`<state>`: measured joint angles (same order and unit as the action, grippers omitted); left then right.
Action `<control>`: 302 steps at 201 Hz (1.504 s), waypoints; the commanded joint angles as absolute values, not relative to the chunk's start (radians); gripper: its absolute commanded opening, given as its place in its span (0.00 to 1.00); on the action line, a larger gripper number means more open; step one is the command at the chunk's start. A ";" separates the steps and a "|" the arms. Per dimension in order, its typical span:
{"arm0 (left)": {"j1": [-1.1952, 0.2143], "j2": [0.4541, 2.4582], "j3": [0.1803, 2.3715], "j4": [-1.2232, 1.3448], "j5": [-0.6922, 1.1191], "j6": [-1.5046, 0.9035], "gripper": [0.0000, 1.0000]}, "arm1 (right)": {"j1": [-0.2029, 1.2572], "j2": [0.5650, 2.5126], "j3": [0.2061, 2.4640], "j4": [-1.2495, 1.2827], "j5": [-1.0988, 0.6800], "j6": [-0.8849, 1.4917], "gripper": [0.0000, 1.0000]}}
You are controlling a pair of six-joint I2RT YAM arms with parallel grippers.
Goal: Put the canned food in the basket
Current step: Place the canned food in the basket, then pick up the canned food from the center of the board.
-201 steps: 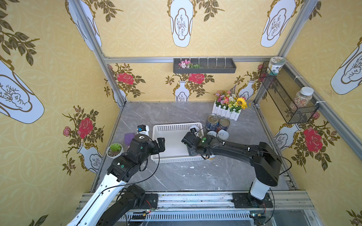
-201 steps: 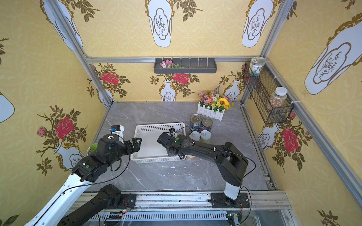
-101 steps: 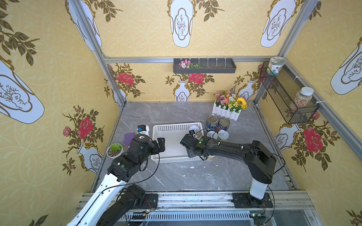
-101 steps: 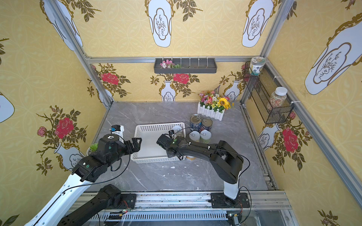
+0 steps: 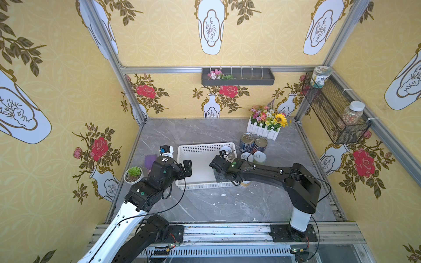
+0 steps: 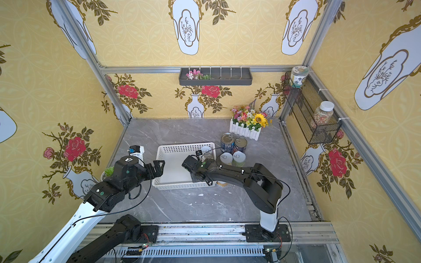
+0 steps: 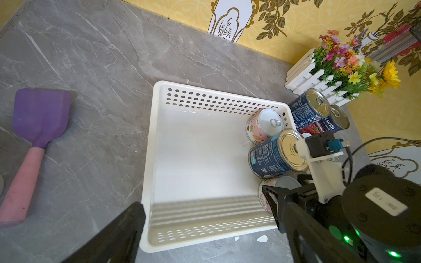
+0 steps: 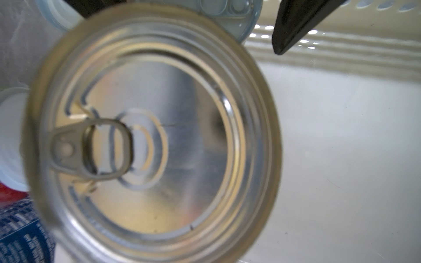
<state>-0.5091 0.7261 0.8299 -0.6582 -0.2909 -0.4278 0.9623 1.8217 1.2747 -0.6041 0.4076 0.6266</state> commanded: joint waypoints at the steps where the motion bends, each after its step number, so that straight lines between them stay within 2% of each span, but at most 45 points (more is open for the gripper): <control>1: -0.508 0.725 0.827 -0.640 -0.281 -0.428 1.00 | 0.969 1.794 1.282 -0.639 0.456 0.618 0.99; 55: -0.509 0.726 0.827 -0.639 -0.279 -0.427 1.00 | 1.014 1.690 1.268 -0.659 0.490 0.619 0.99; 102: -0.507 0.726 0.826 -0.638 -0.280 -0.427 1.00 | 1.065 1.467 1.176 -0.674 0.543 0.647 1.00; 174: -0.507 0.719 0.825 -0.640 -0.282 -0.428 1.00 | 1.051 1.127 1.003 -0.780 0.639 0.731 0.98; 203: -0.507 0.713 0.824 -0.640 -0.285 -0.430 1.00 | 0.997 1.044 0.890 -0.765 0.604 0.767 0.97; 249: -0.506 0.716 0.824 -0.640 -0.286 -0.432 1.00 | 0.914 1.020 0.765 -0.671 0.489 0.749 0.97; 302: -0.506 0.716 0.823 -0.641 -0.293 -0.435 1.00 | 0.910 1.165 0.715 -0.537 0.420 0.733 0.97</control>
